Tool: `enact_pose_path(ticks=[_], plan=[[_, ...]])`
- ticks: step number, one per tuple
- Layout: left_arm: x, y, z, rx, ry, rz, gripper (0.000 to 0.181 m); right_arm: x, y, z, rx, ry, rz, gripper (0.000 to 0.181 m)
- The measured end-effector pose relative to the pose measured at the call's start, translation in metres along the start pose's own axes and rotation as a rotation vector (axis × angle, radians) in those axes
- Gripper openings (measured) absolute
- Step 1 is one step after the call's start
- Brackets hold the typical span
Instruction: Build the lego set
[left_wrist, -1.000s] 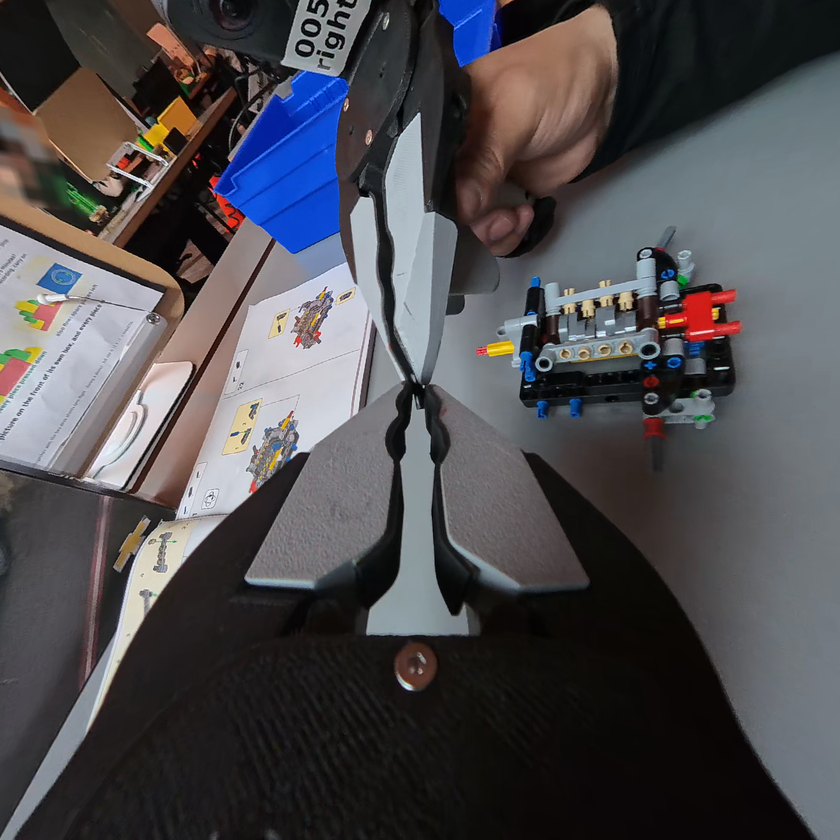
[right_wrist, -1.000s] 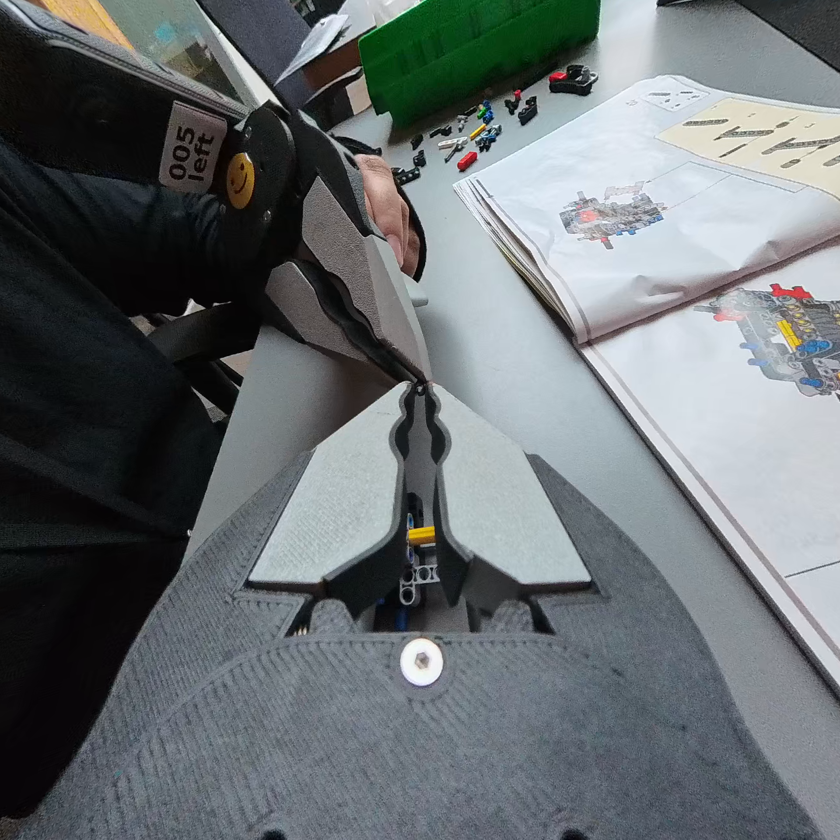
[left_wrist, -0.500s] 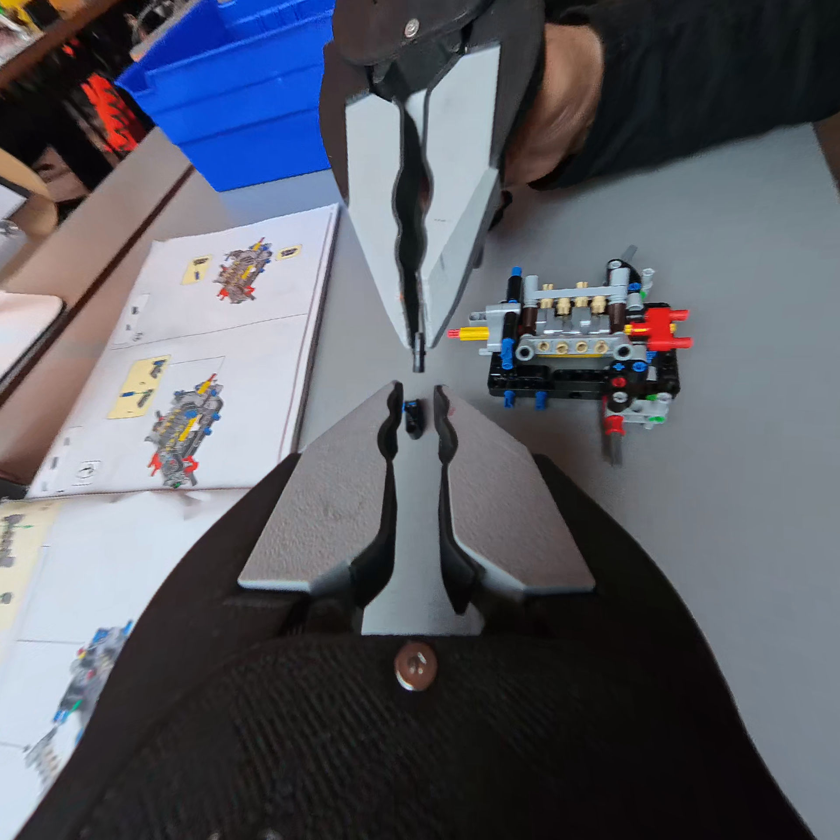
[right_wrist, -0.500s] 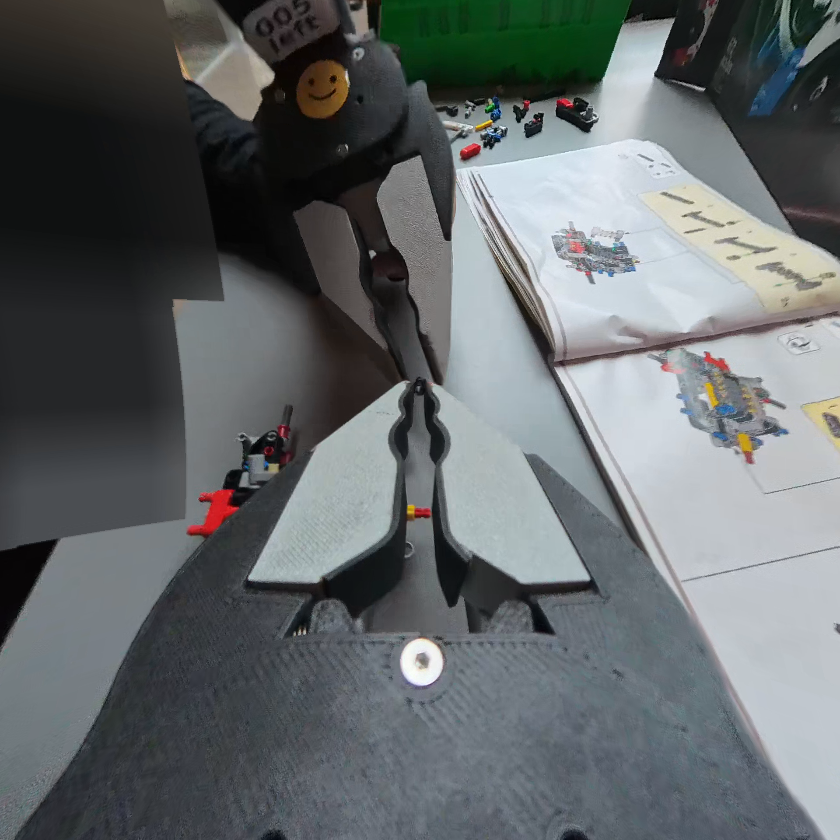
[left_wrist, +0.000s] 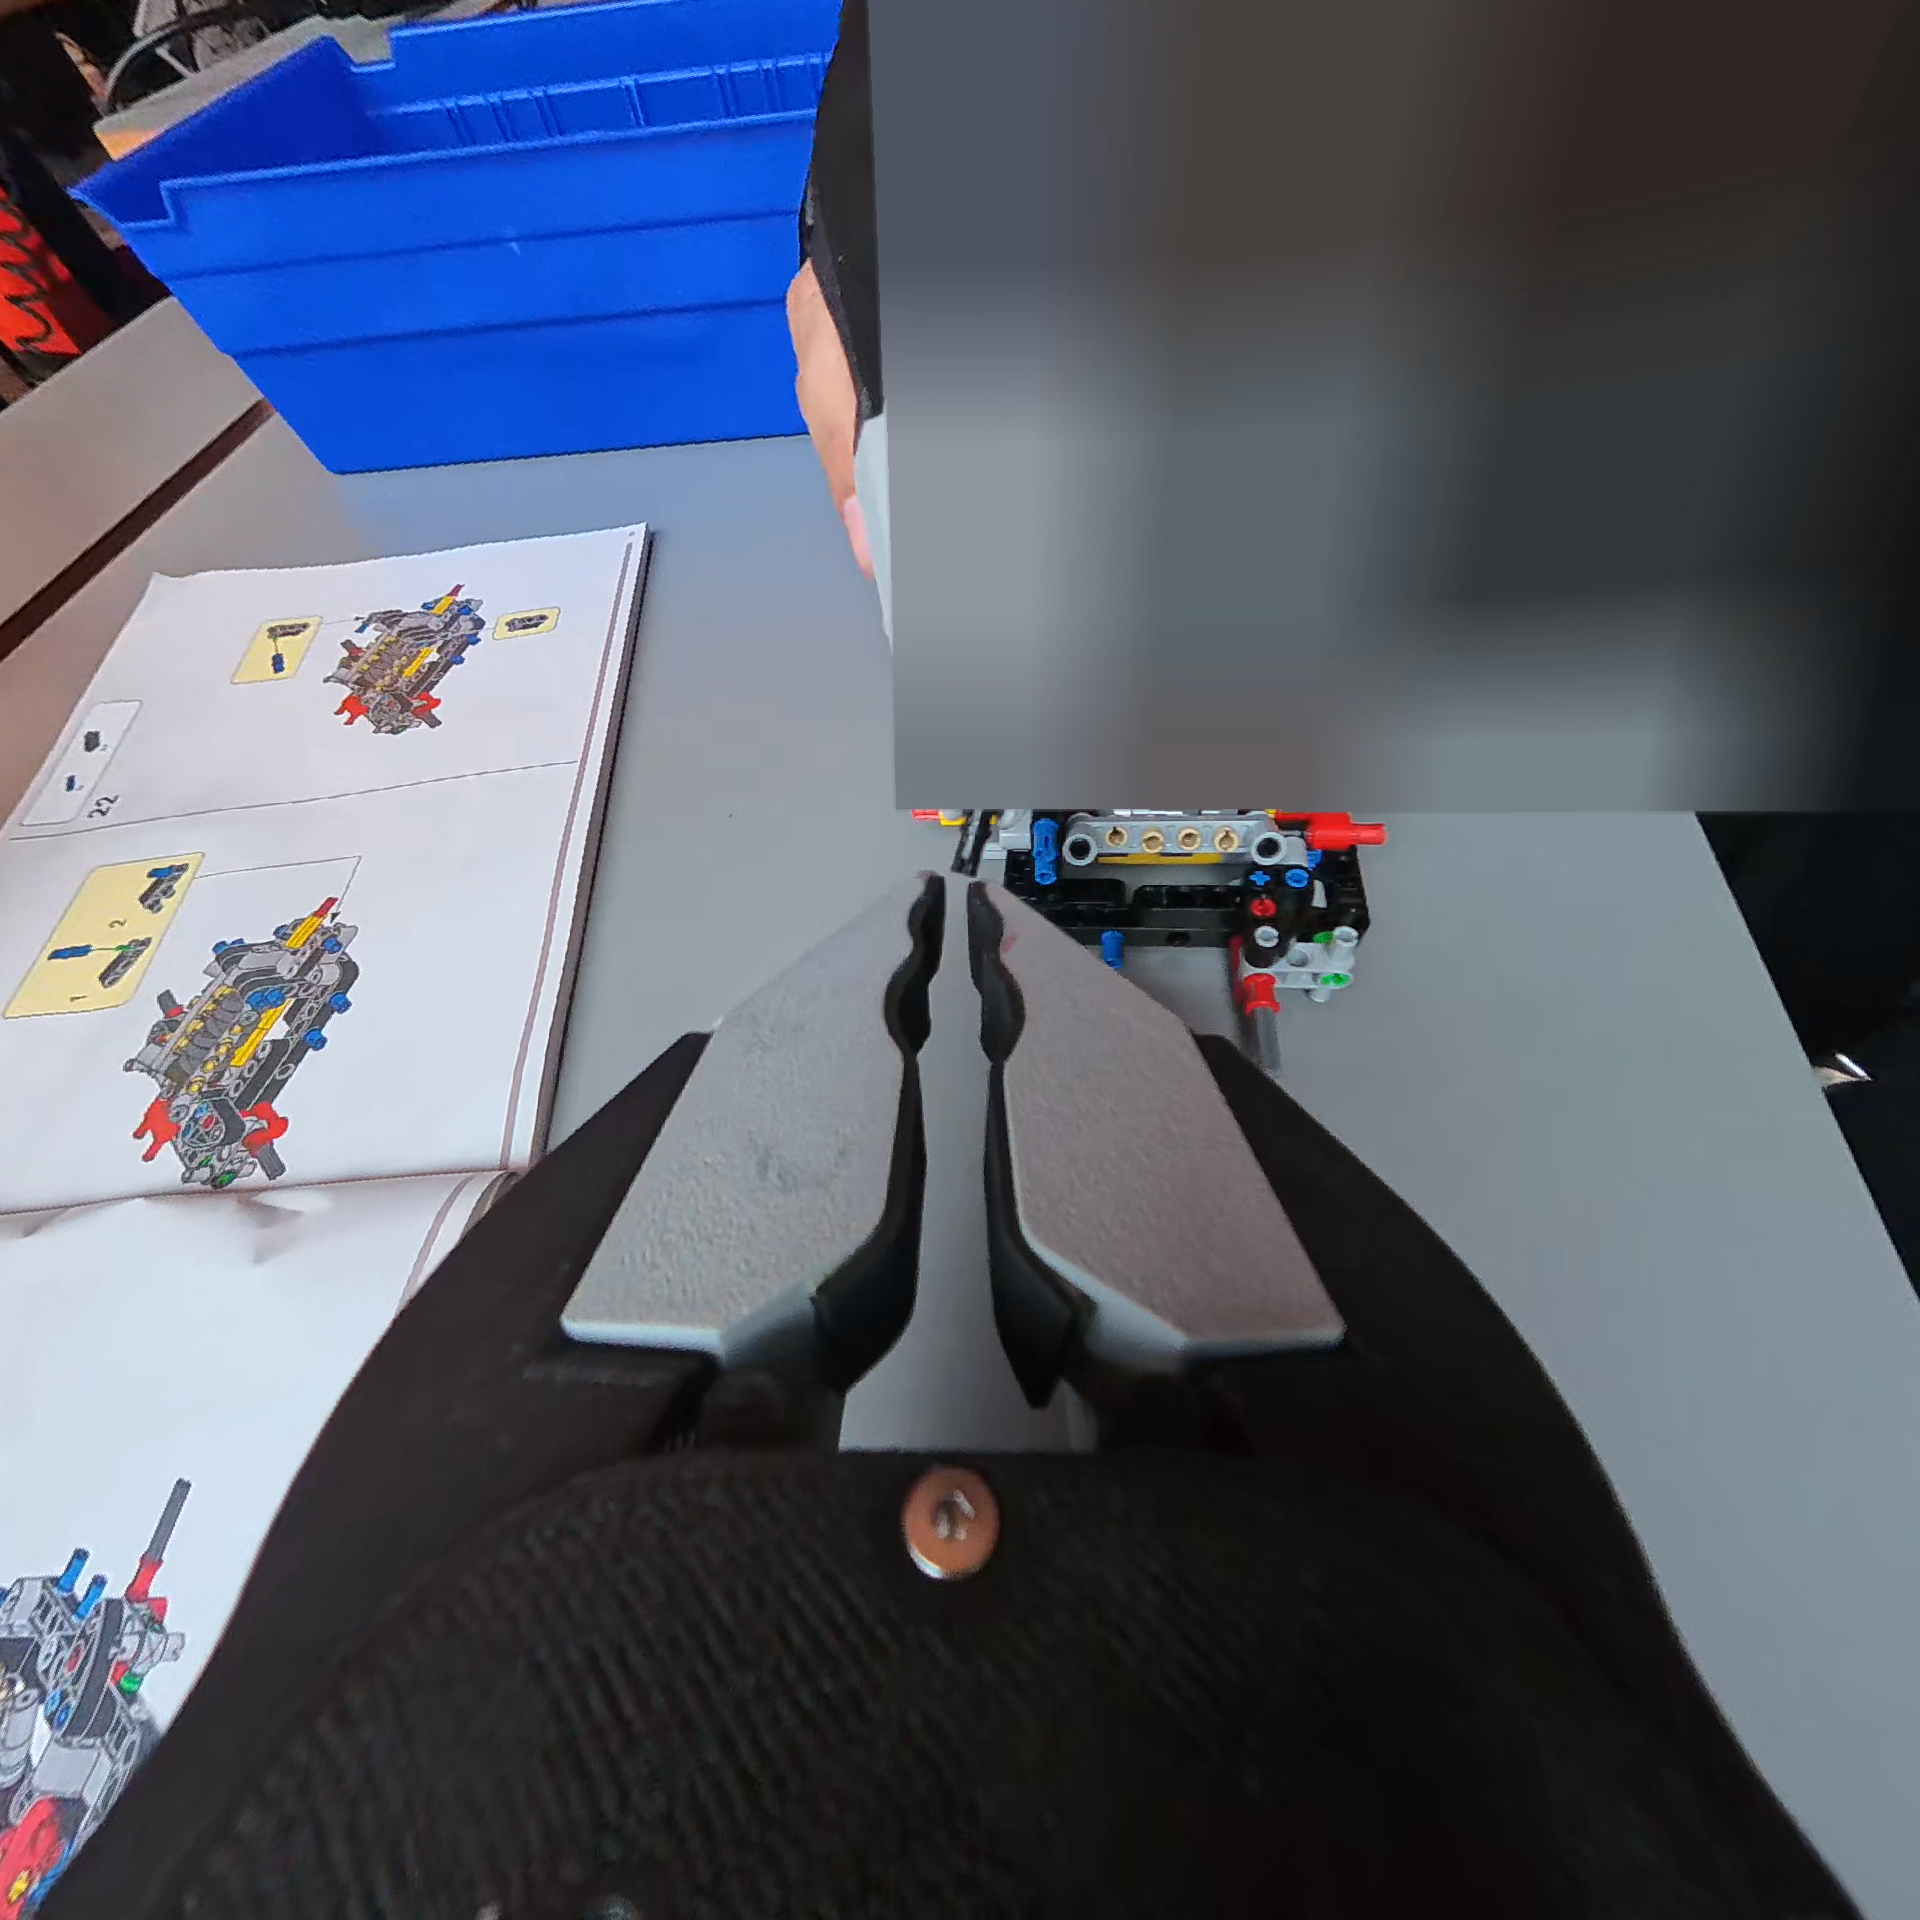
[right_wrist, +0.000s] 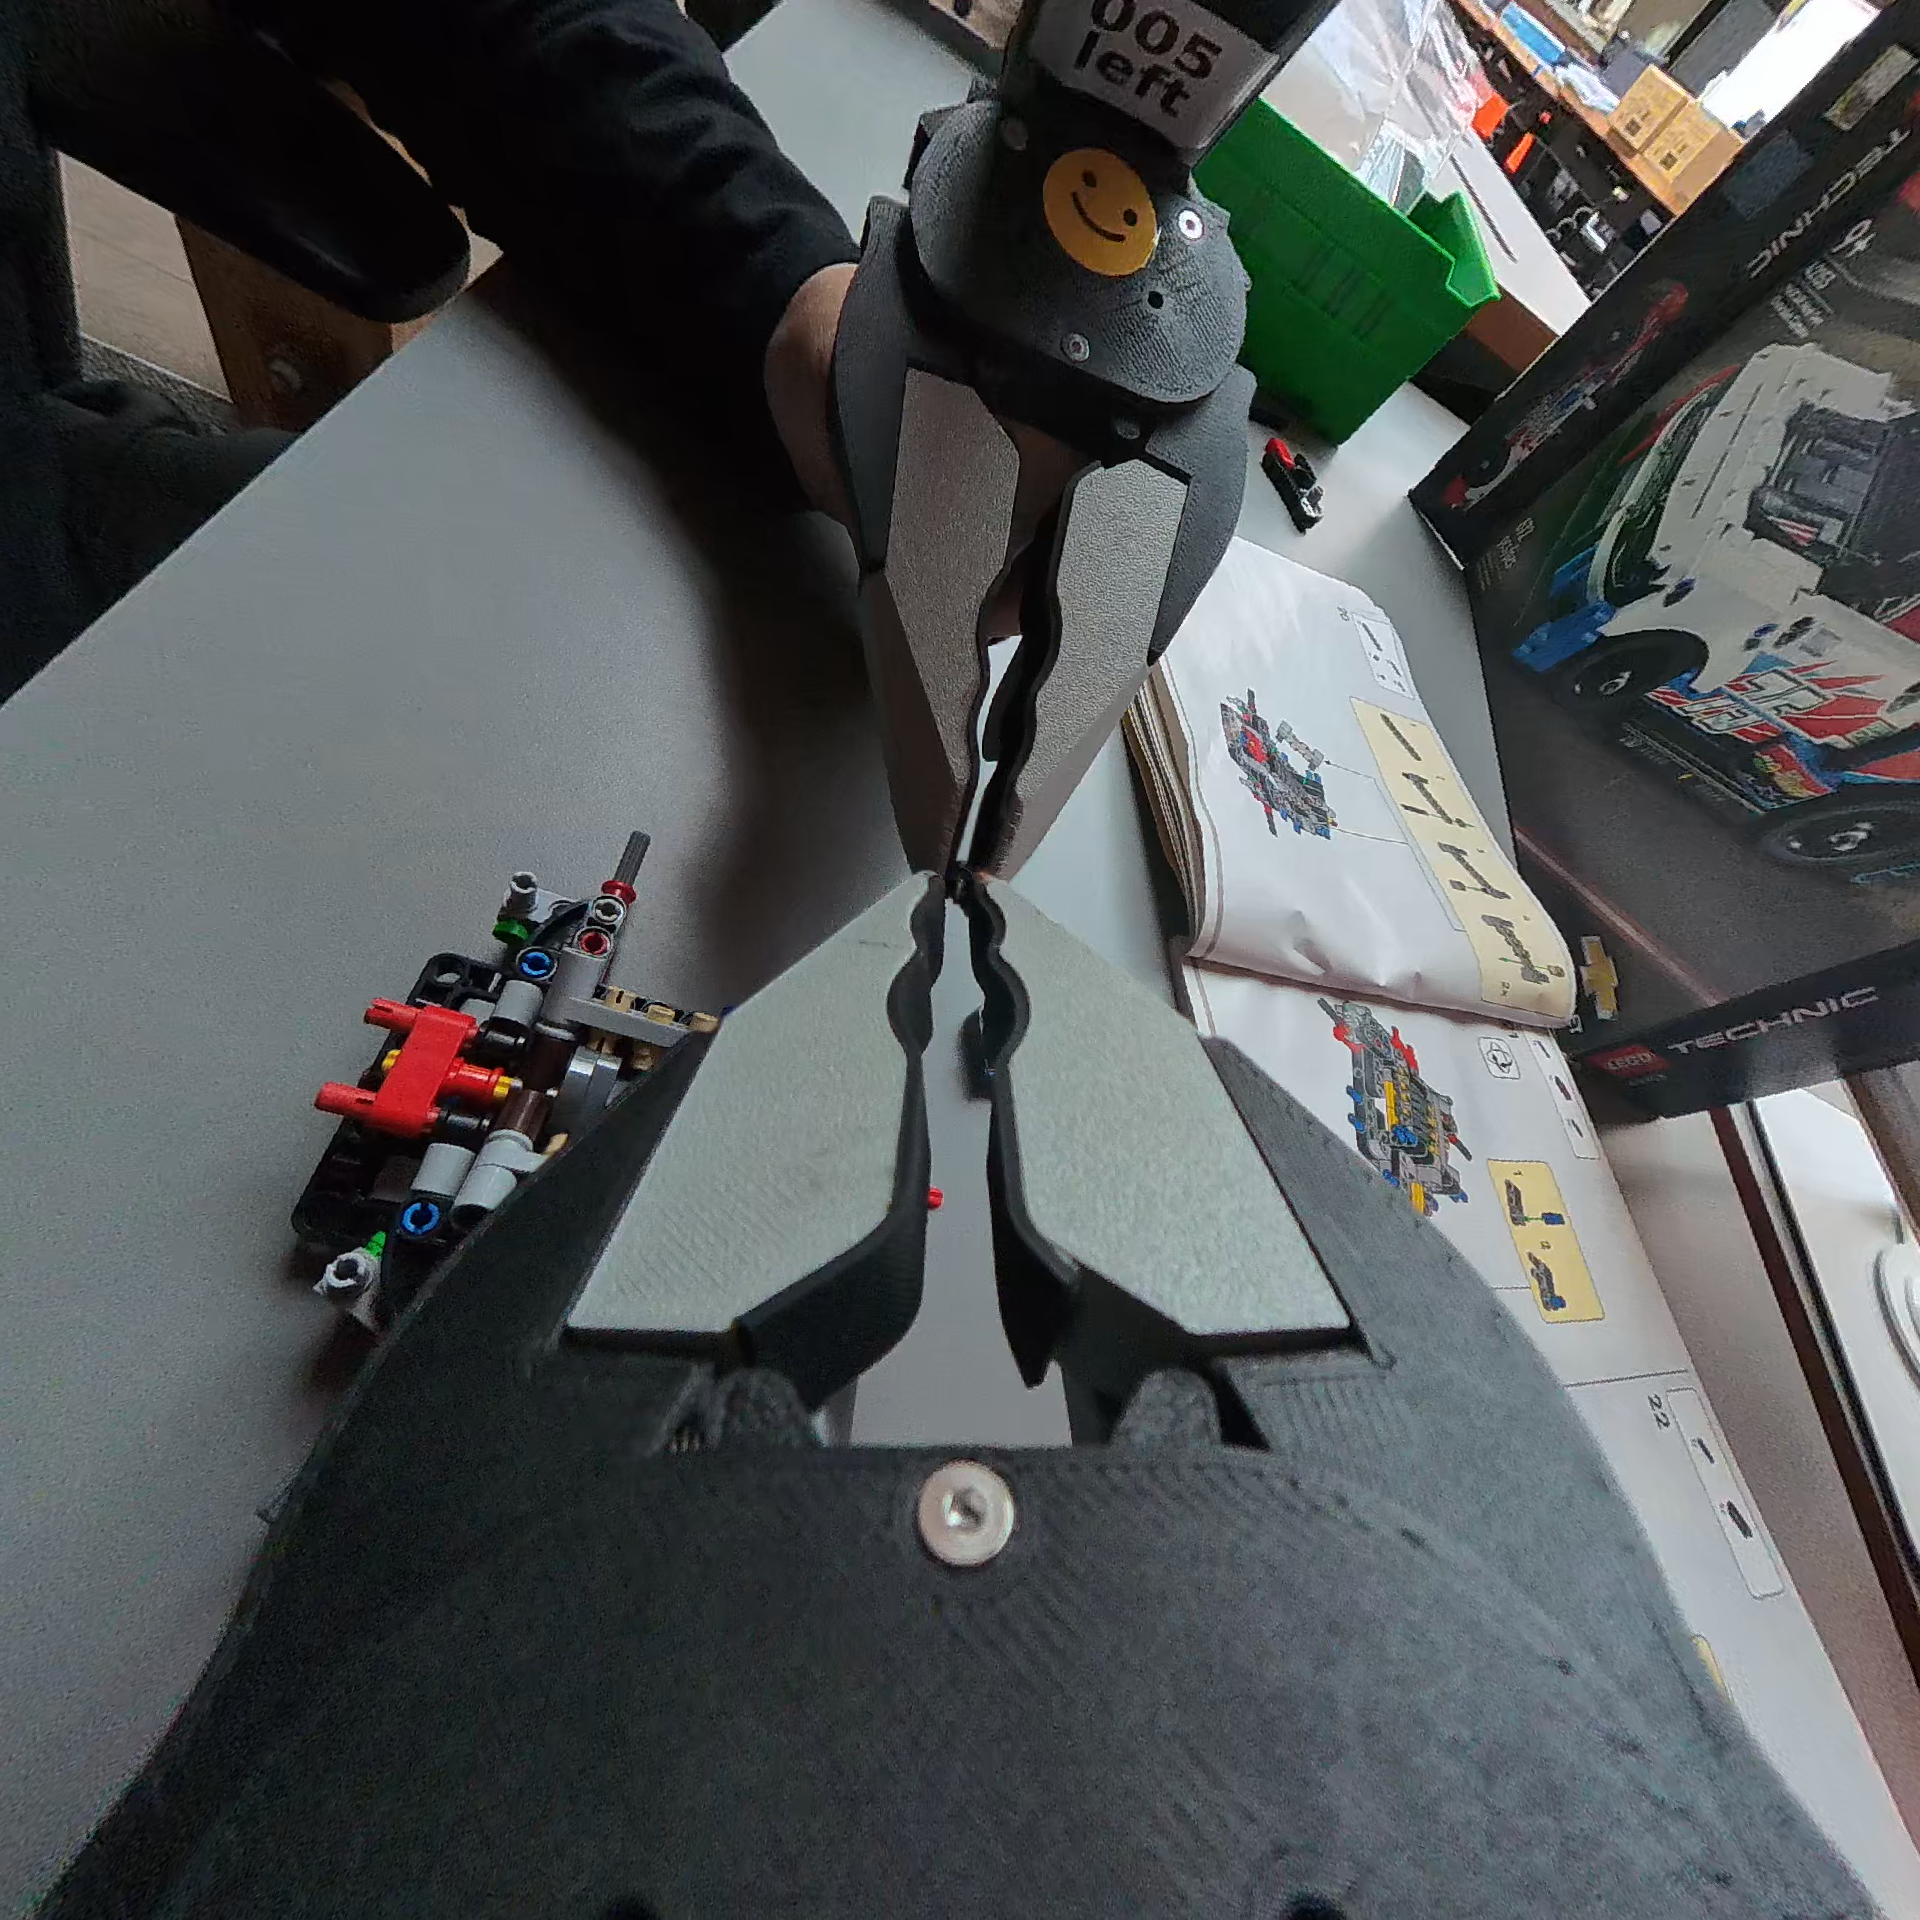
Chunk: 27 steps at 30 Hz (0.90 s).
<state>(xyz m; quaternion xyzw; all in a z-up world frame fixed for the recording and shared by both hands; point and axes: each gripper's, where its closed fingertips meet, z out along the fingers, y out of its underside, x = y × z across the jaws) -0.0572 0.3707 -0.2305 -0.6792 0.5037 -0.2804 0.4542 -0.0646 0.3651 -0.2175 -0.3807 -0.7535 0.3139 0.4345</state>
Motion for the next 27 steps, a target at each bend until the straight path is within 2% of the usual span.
enact_pose_path(ticks=[1,15,18,27], plan=[[0.001,-0.001,0.0,0.003,0.005,0.0,0.0,0.001,0.001,0.0,-0.003,0.005,0.0,0.001],[0.001,-0.002,0.001,0.009,-0.004,0.009,0.002,-0.001,0.003,0.003,-0.015,-0.006,0.039,0.001],[-0.006,-0.001,0.0,-0.004,-0.059,0.031,0.002,0.005,0.008,0.005,-0.034,0.0,0.127,0.001],[-0.017,-0.008,-0.002,-0.036,-0.261,0.19,0.002,0.016,0.003,0.004,0.044,-0.004,0.299,0.001]])
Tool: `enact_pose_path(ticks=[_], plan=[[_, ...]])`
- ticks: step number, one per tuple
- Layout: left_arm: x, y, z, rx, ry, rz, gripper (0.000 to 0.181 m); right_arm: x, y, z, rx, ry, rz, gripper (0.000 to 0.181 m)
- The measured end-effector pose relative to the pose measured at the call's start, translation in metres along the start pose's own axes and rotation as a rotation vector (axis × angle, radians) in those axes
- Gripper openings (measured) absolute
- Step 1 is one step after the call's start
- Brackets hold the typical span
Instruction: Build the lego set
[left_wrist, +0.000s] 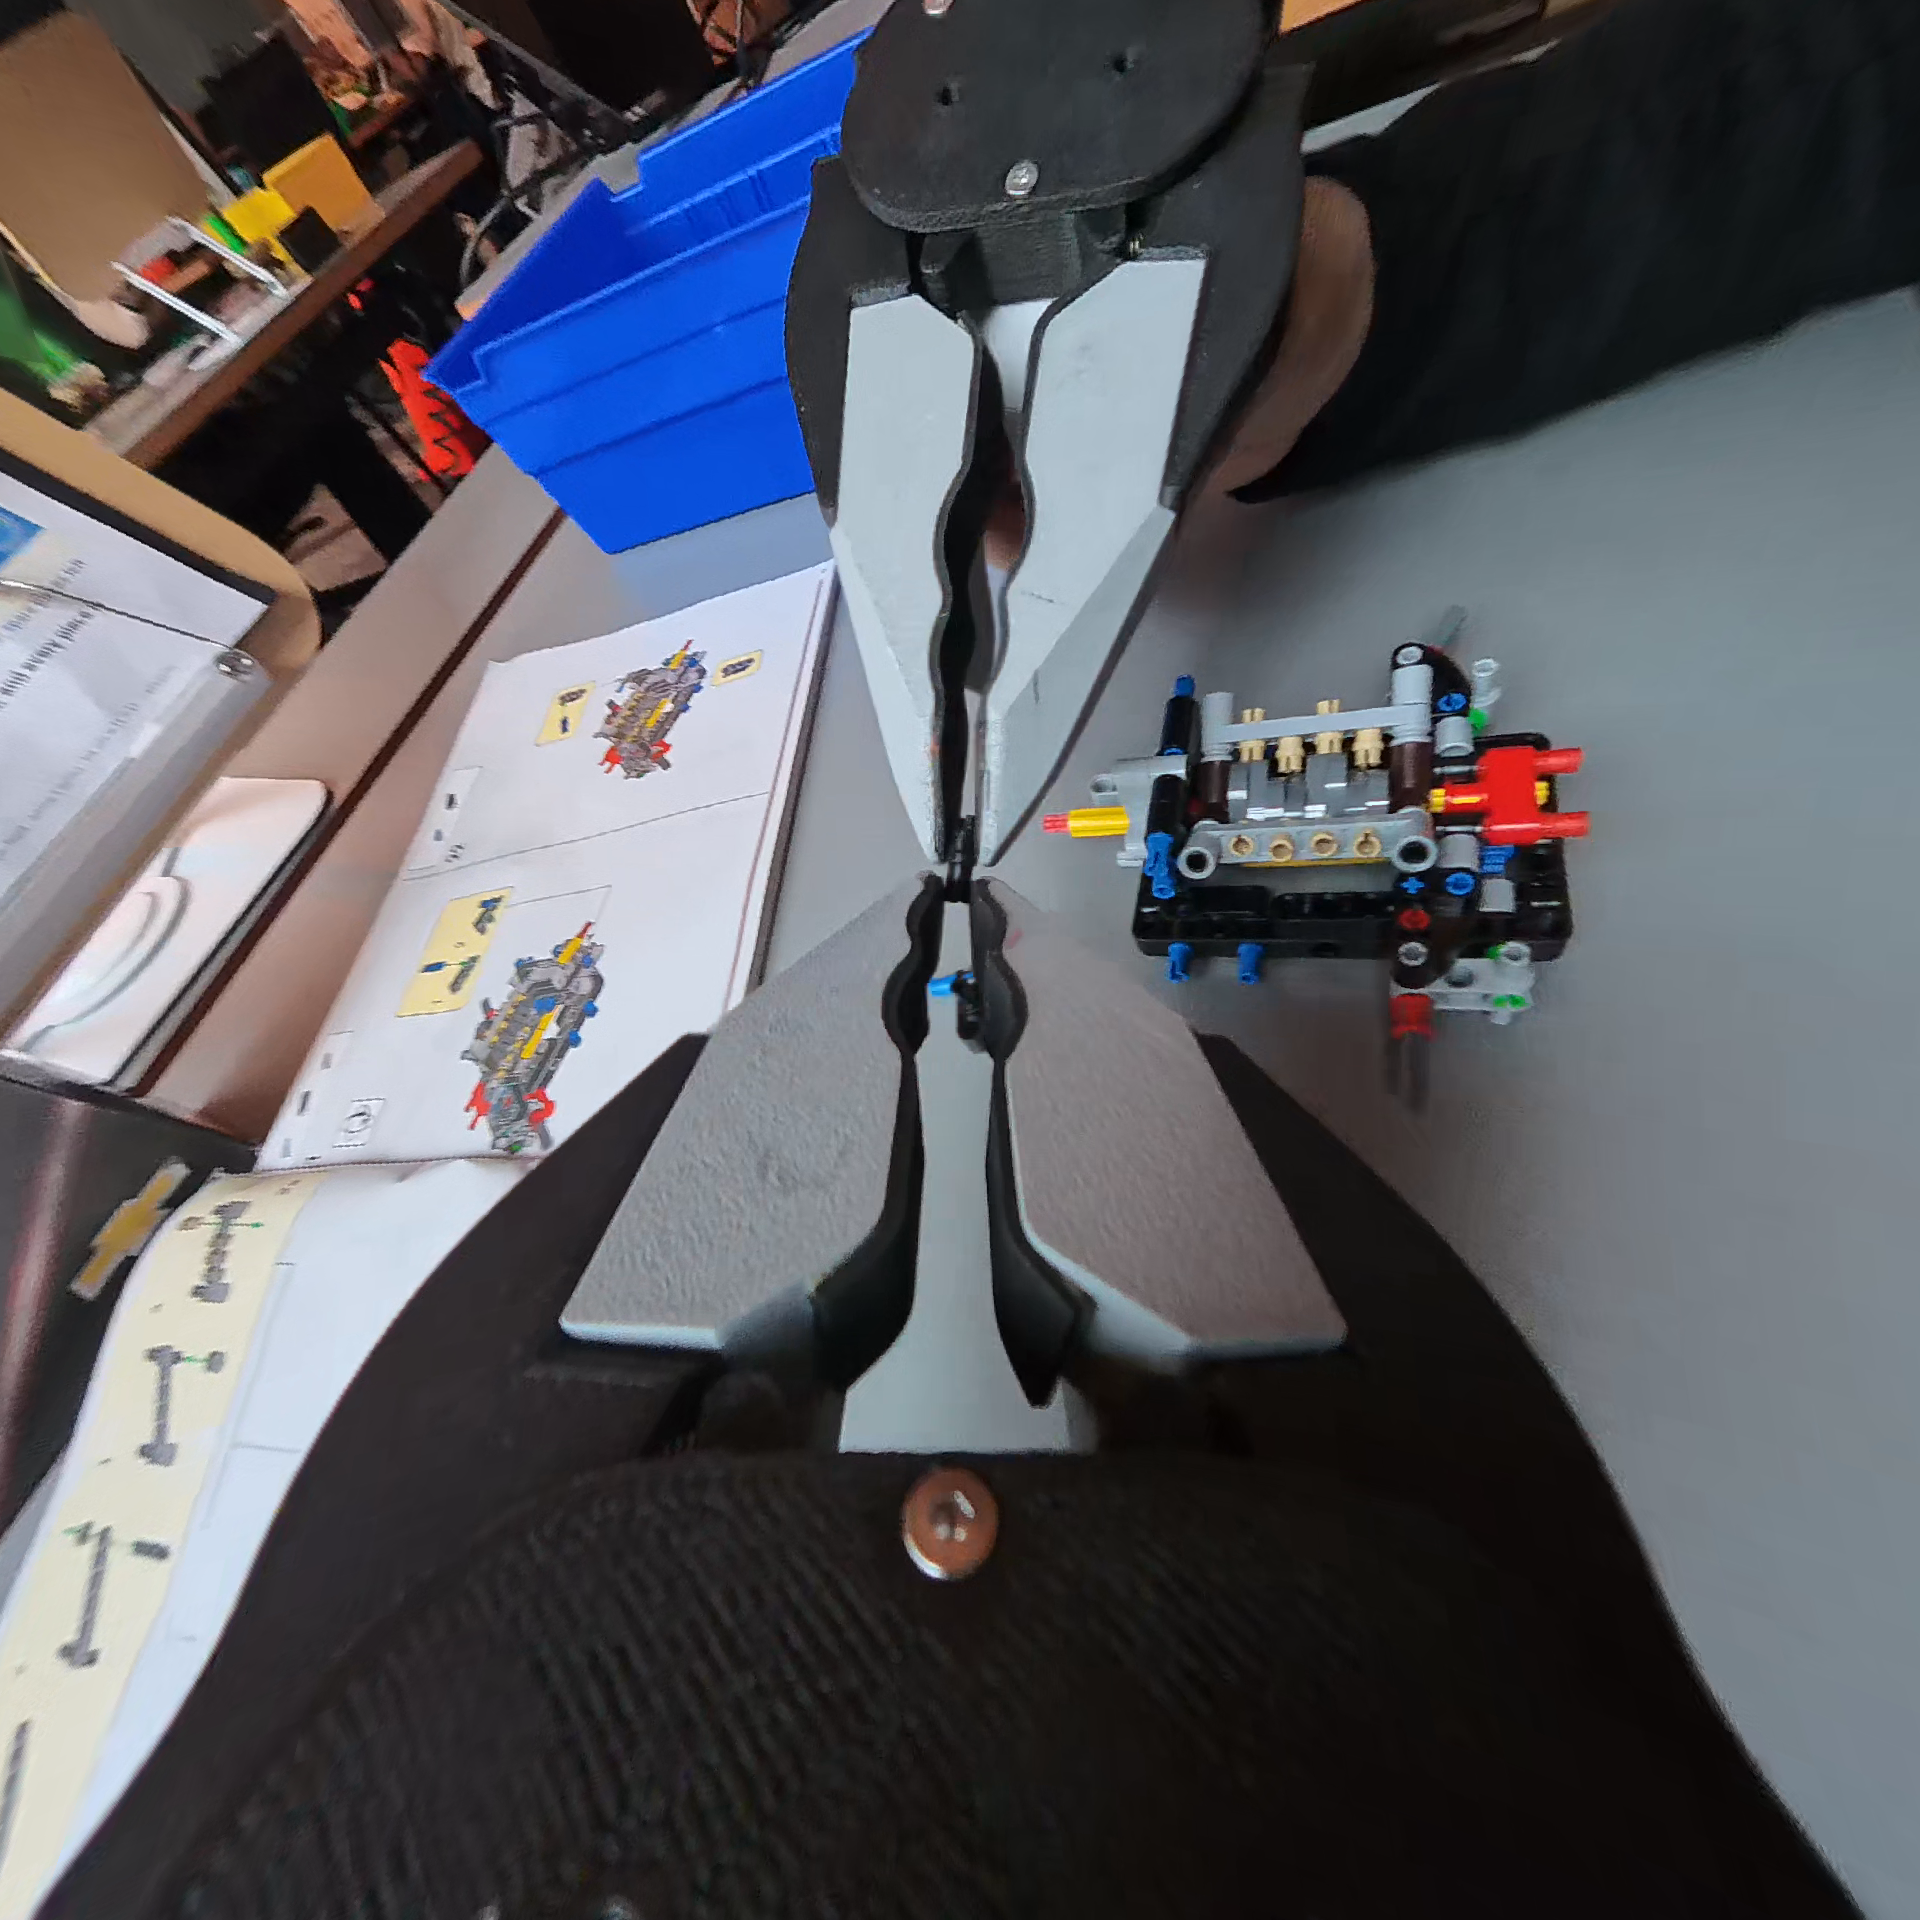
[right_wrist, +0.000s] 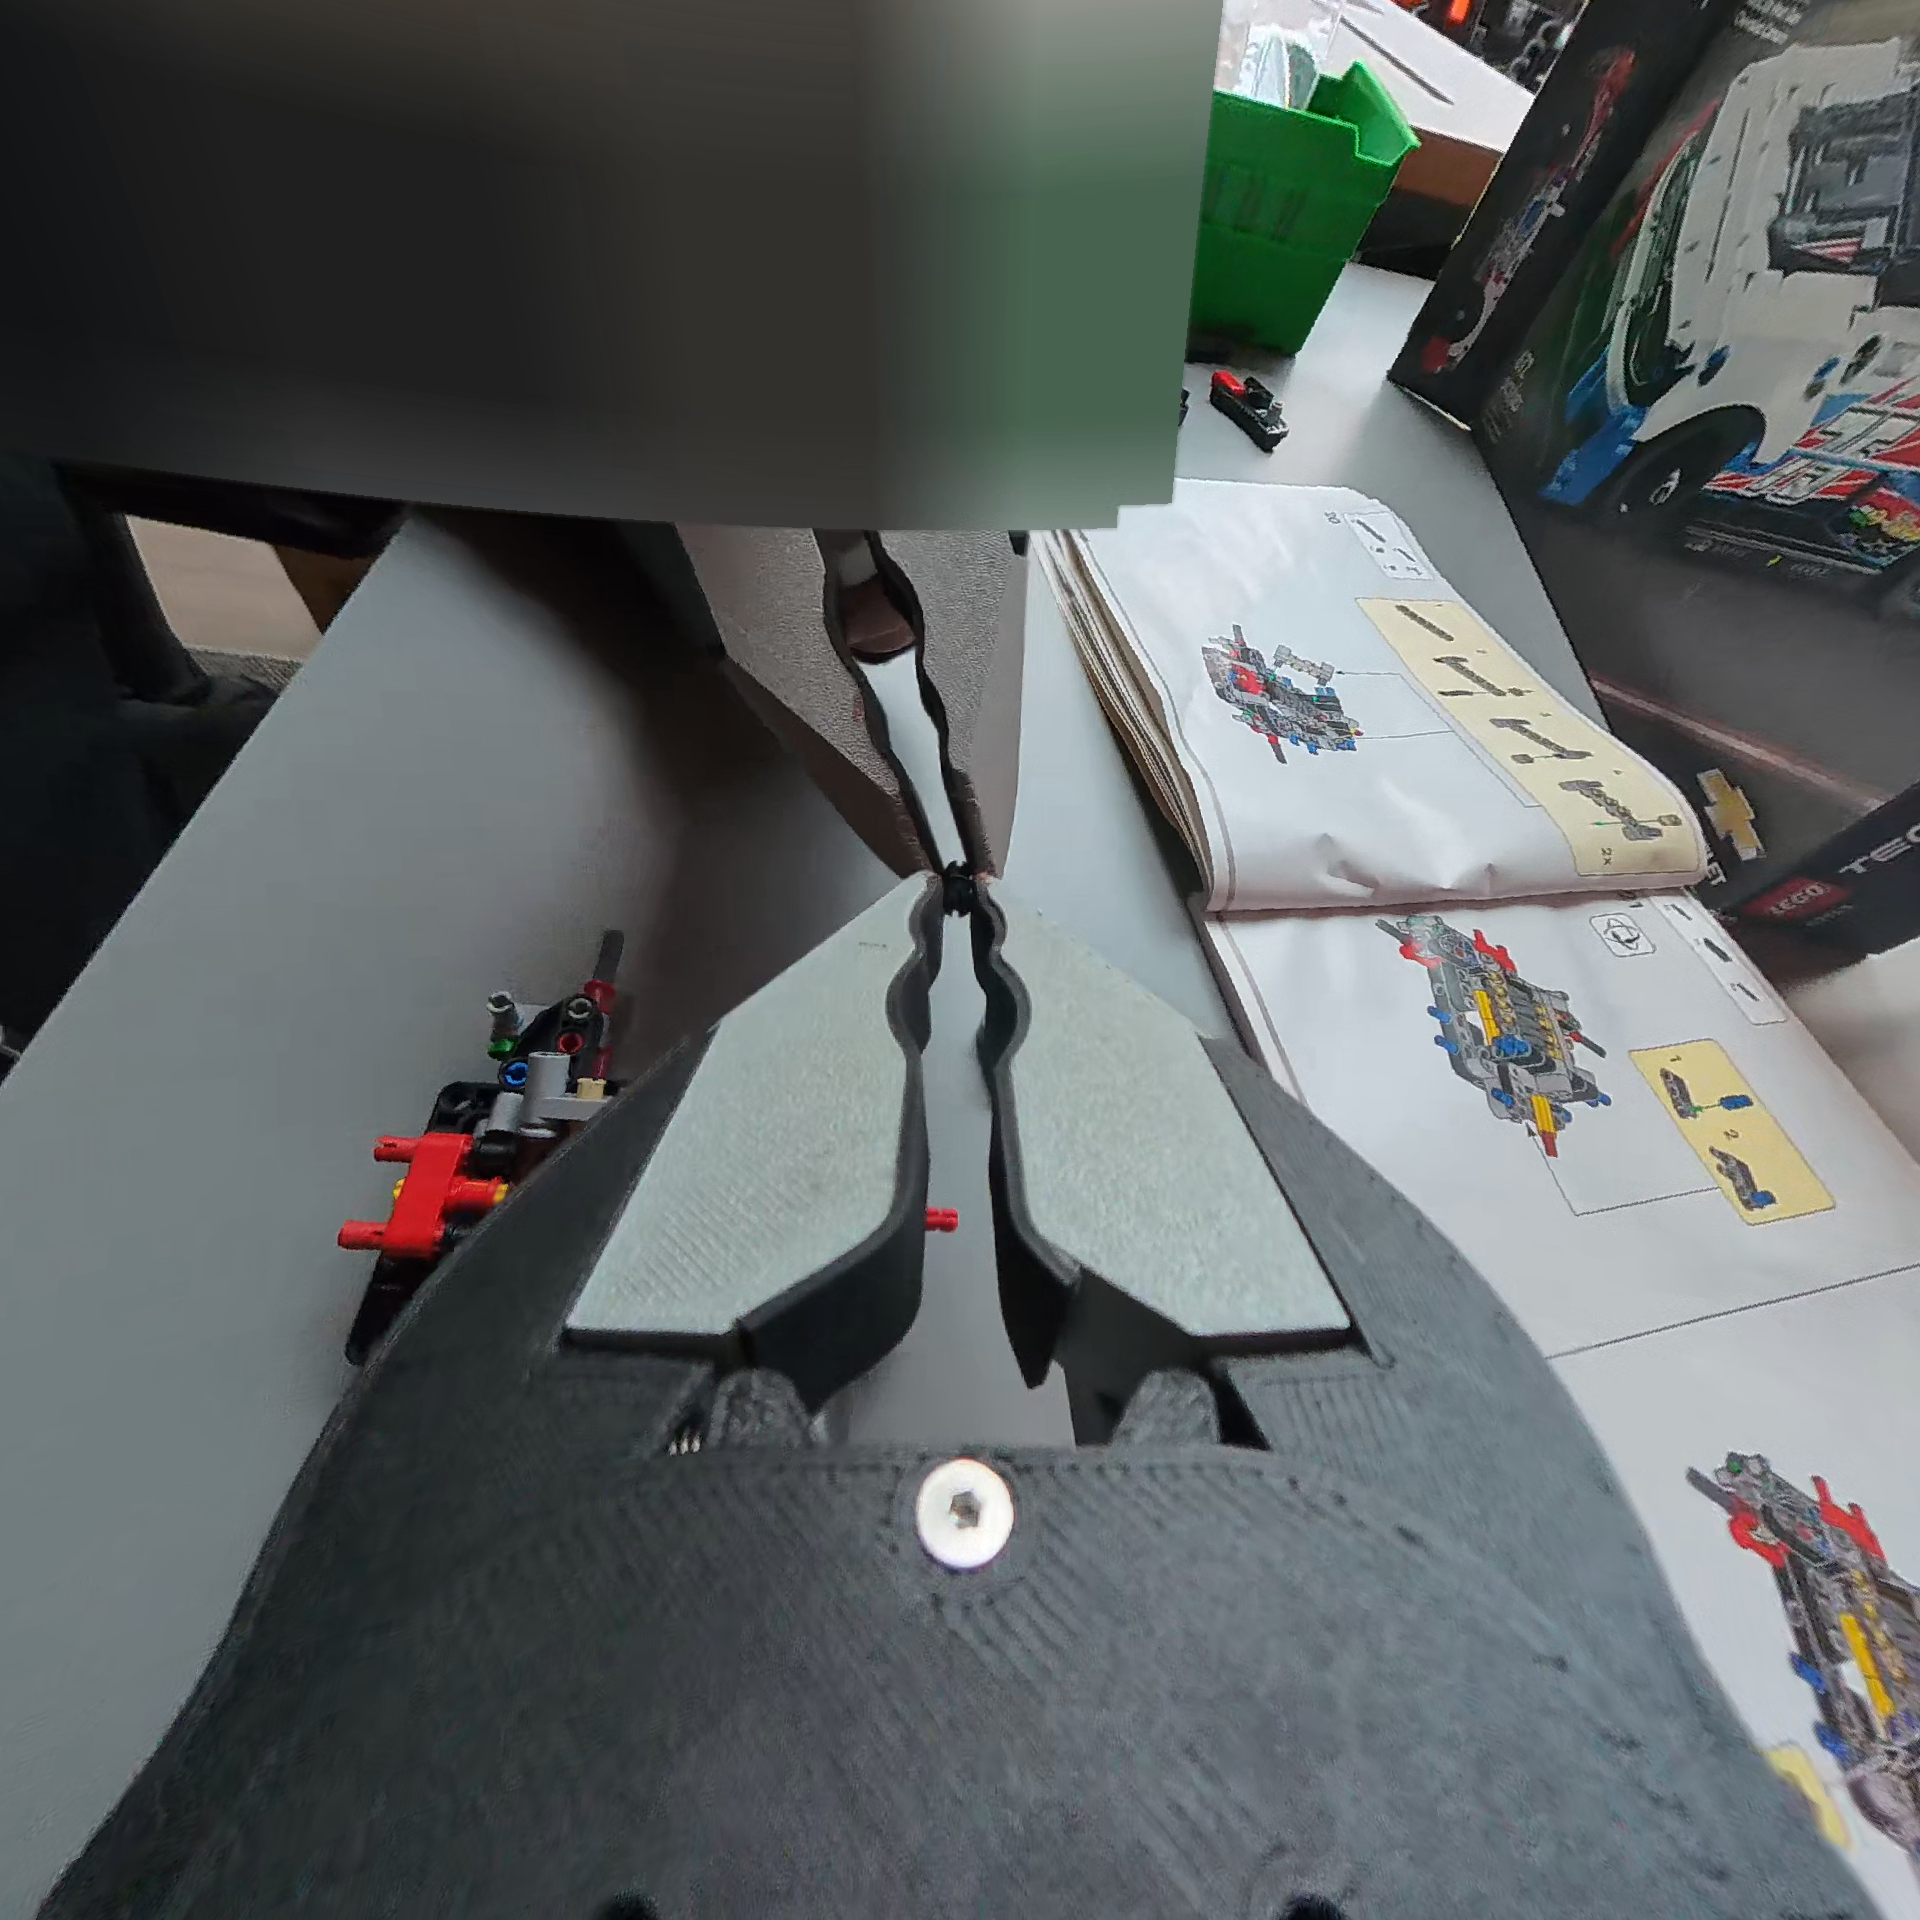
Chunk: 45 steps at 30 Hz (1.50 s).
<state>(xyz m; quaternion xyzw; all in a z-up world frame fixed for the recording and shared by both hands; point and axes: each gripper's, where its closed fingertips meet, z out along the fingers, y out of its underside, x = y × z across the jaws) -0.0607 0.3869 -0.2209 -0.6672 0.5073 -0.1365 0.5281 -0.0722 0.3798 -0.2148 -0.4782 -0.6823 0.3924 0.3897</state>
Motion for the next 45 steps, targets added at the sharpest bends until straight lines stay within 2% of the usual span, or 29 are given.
enact_pose_path(ticks=[7,10,17,25,27,45], plan=[[-0.009,-0.004,-0.003,-0.01,-0.143,0.145,0.002,0.005,-0.006,-0.001,0.058,-0.032,0.142,0.001],[-0.008,-0.009,-0.005,0.013,-0.174,0.202,0.002,0.004,-0.01,-0.003,0.075,-0.043,0.138,0.001],[0.0,-0.009,-0.005,0.064,-0.031,0.035,0.002,-0.002,-0.007,-0.004,0.015,-0.014,-0.014,0.001],[0.01,-0.006,-0.003,0.084,0.095,-0.065,0.007,-0.007,0.0,-0.003,-0.054,0.005,-0.114,0.001],[0.01,-0.005,-0.004,0.089,0.108,-0.081,0.002,-0.009,-0.001,-0.002,-0.049,0.002,-0.136,0.001],[0.006,-0.001,0.0,0.065,0.072,-0.076,0.002,-0.003,-0.001,-0.003,-0.041,0.0,-0.046,0.001]])
